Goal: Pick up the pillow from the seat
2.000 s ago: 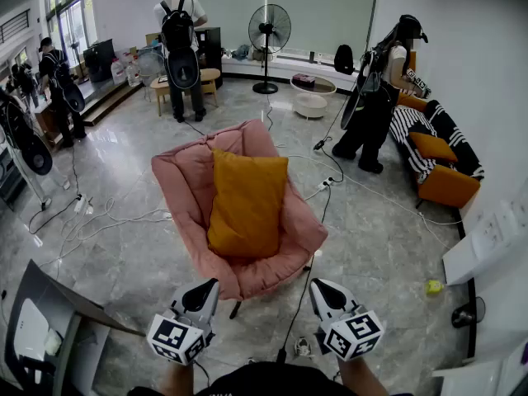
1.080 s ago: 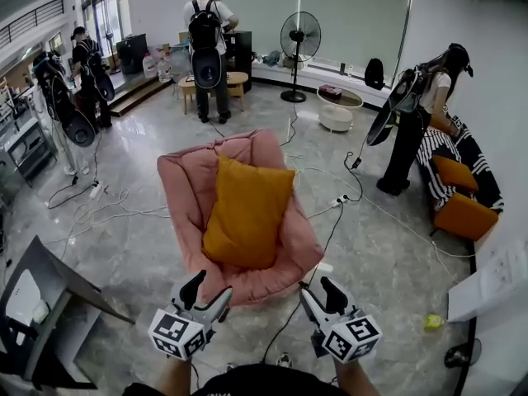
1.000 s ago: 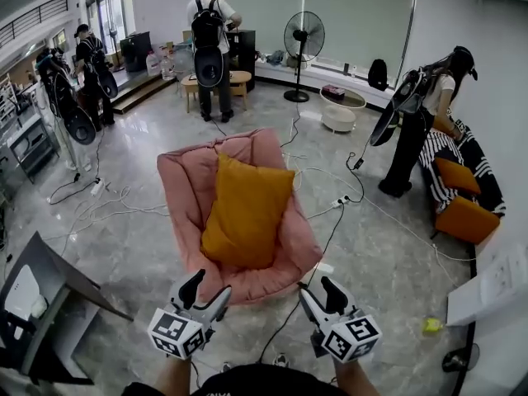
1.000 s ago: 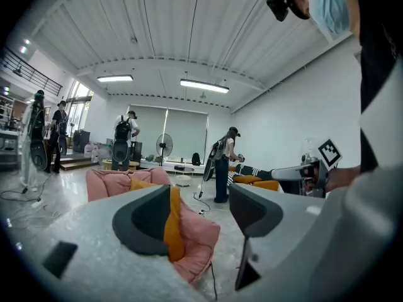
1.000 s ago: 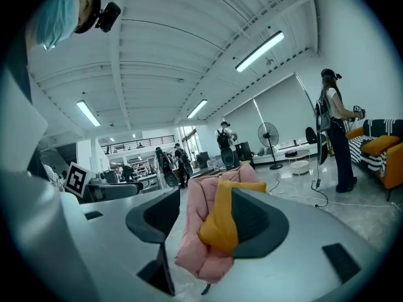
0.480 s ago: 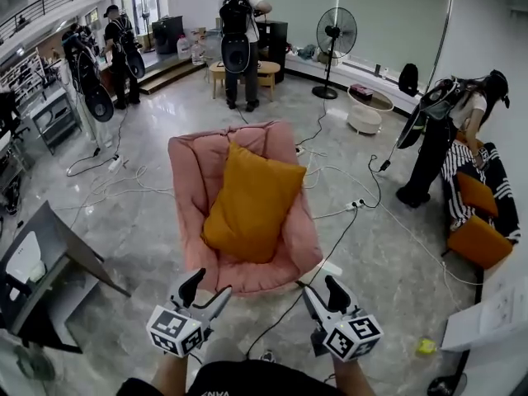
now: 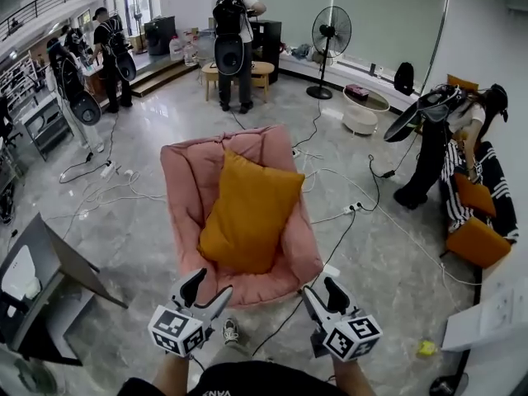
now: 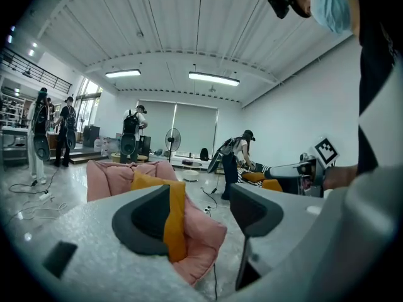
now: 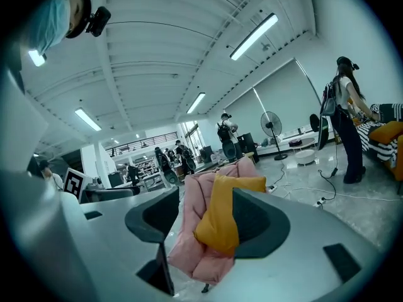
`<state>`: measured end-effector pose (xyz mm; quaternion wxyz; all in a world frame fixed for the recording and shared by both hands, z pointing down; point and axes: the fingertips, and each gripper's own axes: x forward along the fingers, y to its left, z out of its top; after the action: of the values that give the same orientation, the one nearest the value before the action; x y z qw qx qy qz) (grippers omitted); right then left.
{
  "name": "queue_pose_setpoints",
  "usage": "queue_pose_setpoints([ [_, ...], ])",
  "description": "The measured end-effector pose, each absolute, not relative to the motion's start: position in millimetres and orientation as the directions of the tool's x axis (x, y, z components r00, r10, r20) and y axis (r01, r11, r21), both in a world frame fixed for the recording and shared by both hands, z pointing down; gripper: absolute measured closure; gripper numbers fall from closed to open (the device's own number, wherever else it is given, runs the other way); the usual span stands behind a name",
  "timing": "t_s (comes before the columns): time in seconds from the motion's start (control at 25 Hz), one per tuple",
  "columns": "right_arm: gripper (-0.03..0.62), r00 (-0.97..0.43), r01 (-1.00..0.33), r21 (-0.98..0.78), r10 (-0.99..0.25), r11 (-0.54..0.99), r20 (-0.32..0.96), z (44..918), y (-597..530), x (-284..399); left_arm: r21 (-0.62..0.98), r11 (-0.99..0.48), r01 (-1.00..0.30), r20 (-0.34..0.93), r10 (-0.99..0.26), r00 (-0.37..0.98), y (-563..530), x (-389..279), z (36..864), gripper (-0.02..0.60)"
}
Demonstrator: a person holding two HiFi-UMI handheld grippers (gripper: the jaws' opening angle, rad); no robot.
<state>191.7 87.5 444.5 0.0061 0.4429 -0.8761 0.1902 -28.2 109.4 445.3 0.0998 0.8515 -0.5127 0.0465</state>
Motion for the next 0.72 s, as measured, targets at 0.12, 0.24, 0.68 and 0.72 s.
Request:
queue_pose_setpoints([
  [0.12, 0.342, -0.583, -0.797, -0.322, -0.788, 0.51, 0.195, 446.4, 68.0, 176.9, 0.125, -0.47, -0.874, 0.177, -0.856, 0.485, 83.8, -47.6, 445.7, 0.288],
  [0.24, 0.342, -0.557, -0.815, -0.316, -0.808, 0.486, 0.193, 443.1, 42.0, 160.9, 0.121, -0.487, -0.865, 0.169, -0.848, 0.501, 54.3, -68.2, 444.8, 0.288],
  [0.68, 0.342, -0.477, -0.857, -0.324, -0.855, 0.401, 0.204, 445.4, -24.4, 91.7, 0.157, -0.542, -0.825, 0.172, -0.808, 0.564, -28.8, -144.3, 451.1, 0.288],
  [0.72, 0.342, -0.467, -0.862, -0.324, -0.86, 0.39, 0.206, 446.1, -27.8, 87.6, 0.158, -0.547, -0.822, 0.172, -0.805, 0.568, -34.9, -150.3, 451.8, 0.288],
])
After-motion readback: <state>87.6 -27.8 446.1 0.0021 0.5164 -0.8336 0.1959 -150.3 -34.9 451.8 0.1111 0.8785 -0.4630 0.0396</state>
